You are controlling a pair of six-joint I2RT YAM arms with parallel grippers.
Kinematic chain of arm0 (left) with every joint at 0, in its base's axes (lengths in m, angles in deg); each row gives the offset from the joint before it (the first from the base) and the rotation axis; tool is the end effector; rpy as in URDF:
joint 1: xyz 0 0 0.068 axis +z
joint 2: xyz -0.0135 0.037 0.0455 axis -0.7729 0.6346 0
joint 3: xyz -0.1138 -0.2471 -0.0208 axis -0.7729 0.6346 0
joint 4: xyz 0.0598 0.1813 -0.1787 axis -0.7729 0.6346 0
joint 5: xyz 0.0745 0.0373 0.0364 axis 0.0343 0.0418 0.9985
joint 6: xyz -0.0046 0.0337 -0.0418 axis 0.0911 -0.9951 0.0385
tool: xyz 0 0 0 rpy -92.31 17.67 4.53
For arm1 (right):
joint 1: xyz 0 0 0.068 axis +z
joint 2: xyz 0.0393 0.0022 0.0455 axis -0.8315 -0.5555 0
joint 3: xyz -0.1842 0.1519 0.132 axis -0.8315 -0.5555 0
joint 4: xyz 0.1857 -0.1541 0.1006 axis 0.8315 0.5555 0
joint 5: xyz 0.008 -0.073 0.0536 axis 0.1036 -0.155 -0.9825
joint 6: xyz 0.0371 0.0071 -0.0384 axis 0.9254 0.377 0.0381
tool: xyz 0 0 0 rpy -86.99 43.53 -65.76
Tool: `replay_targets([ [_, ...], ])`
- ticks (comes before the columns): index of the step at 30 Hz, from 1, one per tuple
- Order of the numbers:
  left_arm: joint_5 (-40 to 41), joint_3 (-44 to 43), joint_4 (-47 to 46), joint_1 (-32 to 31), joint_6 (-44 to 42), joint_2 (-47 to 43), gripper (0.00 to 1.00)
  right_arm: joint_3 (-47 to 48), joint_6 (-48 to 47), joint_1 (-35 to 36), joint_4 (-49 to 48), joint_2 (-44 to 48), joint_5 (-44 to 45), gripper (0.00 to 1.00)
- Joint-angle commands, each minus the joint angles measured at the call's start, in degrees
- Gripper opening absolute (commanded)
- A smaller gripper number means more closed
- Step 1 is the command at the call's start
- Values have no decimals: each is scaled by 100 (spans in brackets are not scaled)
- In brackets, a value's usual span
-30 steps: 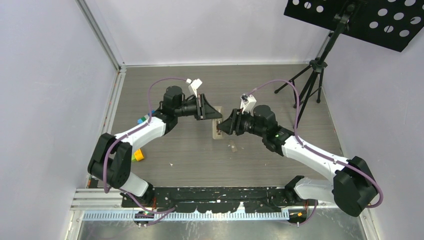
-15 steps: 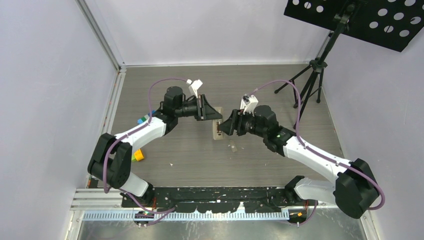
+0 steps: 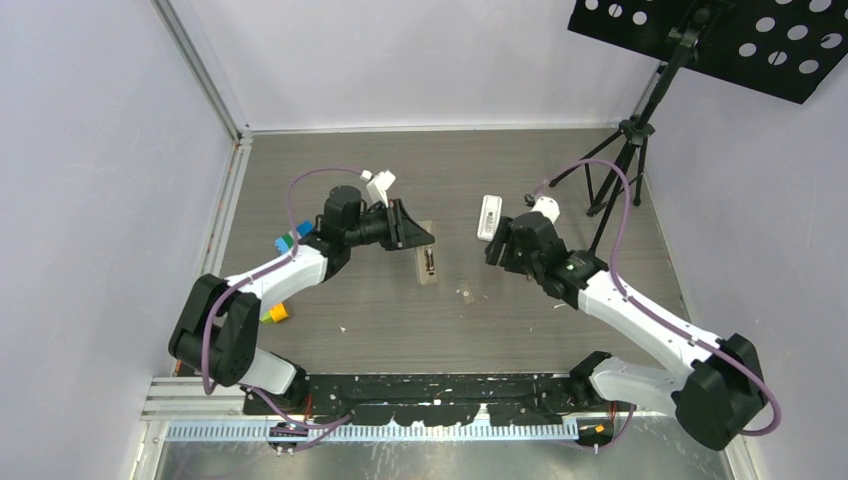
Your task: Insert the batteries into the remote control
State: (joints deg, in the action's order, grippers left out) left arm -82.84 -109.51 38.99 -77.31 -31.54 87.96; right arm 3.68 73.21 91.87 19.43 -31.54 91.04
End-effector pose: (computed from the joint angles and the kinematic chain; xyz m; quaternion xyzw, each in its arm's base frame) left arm 0.2729 -0.1619 0.2392 0.0751 0.7950 -0.5285 0.2880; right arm 0.1940 0.1293 0.2618 0.0633 0.8867 0.1854 0.4187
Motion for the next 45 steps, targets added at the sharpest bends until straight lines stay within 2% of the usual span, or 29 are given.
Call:
replay_targets([
  [1, 83, 169, -625, 24, -166, -456, 0, 216, 628, -481, 1456, -461, 1596, 66],
  [6, 82, 359, -701, 24, -242, -707, 0, 64, 522, -1207, 1376, -1015, 1280, 64],
  [10, 74, 428, -704, 24, -246, -798, 0, 150, 93, -1545, 1004, -1505, 345, 58],
  [18, 20, 473, -744, 24, -209, -885, 0, 538, -146, -1818, 1015, -2378, 96, 46],
  [24, -19, 458, -741, 24, -217, -898, 0, 586, -143, -1848, 897, -2676, 69, 36],
  [29, -23, 405, -739, 24, -203, -807, 0, 632, -163, -1848, 886, -2796, -9, 21],
  [32, -24, 394, -776, 24, -151, -728, 0, 624, -162, -1848, 864, -2783, -70, 7],
  [34, -11, 407, -870, 24, -39, -637, 0, 605, -153, -1848, 823, -2671, -133, 4],
  [39, 18, 444, -1287, 11, 785, -31, 0, 433, -144, -1643, 414, -1769, -819, 3],
  [45, -290, 530, -2785, -189, 1877, 1120, 0, 598, -288, -326, 185, -790, -1026, 3],
])
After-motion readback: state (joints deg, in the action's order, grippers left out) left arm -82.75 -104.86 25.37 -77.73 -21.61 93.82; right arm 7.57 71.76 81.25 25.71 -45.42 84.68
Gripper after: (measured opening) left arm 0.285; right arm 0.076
